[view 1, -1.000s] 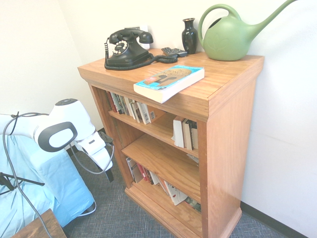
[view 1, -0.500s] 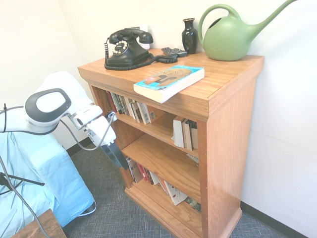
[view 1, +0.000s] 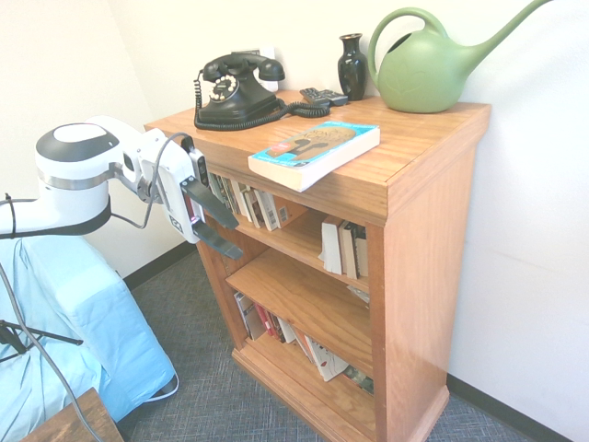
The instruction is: Organize the shelf
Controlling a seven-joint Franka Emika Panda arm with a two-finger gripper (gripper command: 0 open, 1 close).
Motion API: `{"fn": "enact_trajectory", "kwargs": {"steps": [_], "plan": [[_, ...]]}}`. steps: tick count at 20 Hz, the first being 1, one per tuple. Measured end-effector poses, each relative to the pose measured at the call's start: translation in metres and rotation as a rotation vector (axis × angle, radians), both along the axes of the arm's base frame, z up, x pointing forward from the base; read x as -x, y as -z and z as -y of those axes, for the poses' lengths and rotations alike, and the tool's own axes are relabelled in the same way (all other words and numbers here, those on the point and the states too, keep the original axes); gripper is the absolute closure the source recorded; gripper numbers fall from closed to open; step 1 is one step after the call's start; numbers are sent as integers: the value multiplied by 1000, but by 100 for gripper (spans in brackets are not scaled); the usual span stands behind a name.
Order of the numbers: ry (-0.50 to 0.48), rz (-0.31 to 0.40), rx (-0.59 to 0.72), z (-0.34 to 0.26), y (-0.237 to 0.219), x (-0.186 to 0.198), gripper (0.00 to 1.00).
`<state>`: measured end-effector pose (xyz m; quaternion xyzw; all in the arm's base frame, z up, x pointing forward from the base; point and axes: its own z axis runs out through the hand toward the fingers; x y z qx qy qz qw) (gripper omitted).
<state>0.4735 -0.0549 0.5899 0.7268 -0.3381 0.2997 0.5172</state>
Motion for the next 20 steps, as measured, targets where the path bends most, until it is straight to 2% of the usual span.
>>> {"fn": "enact_trajectory", "kwargs": {"steps": [8, 20], "plan": [[103, -25, 153, -18, -14, -39, 0], [156, -1, 169, -20, -11, -98, 0]]}}
